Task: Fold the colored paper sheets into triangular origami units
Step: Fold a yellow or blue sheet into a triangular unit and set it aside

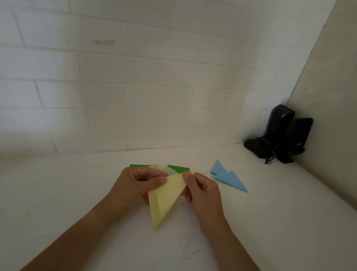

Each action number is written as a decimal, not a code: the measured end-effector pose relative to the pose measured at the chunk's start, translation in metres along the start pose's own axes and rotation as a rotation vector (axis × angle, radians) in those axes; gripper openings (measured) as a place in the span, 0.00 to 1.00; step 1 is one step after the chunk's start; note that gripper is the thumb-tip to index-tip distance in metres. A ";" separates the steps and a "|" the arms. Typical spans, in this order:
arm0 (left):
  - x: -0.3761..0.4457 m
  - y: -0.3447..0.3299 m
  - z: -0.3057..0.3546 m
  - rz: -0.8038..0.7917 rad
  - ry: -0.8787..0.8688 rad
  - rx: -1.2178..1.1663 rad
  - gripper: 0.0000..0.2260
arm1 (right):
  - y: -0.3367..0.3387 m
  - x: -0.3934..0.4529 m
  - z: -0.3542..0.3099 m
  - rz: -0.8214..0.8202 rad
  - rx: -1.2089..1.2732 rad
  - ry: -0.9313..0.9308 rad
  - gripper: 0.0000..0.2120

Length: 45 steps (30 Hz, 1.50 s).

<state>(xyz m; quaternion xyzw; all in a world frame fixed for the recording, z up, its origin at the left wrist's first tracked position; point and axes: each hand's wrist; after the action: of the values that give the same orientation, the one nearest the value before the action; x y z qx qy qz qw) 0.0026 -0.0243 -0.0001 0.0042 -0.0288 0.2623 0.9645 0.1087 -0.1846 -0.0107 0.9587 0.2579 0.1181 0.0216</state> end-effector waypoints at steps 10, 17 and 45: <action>0.000 0.002 -0.001 0.006 -0.033 -0.039 0.07 | -0.001 -0.001 -0.001 -0.075 -0.013 -0.033 0.21; 0.003 0.001 -0.004 -0.009 -0.004 -0.011 0.05 | -0.001 0.001 0.002 -0.044 -0.054 -0.045 0.20; 0.001 0.000 -0.006 0.034 -0.154 0.075 0.08 | -0.001 0.001 0.005 -0.037 -0.111 -0.014 0.22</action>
<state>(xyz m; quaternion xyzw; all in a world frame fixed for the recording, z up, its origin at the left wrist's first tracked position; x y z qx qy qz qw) 0.0040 -0.0230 -0.0063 0.0598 -0.0932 0.2785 0.9540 0.1100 -0.1828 -0.0150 0.9519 0.2685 0.1250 0.0788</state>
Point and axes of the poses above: each hand's wrist, its own x-axis towards the middle knuckle, its own y-axis out of the back of the hand, z = x × y, and after that the axes turned 1 degree about y, right-handed
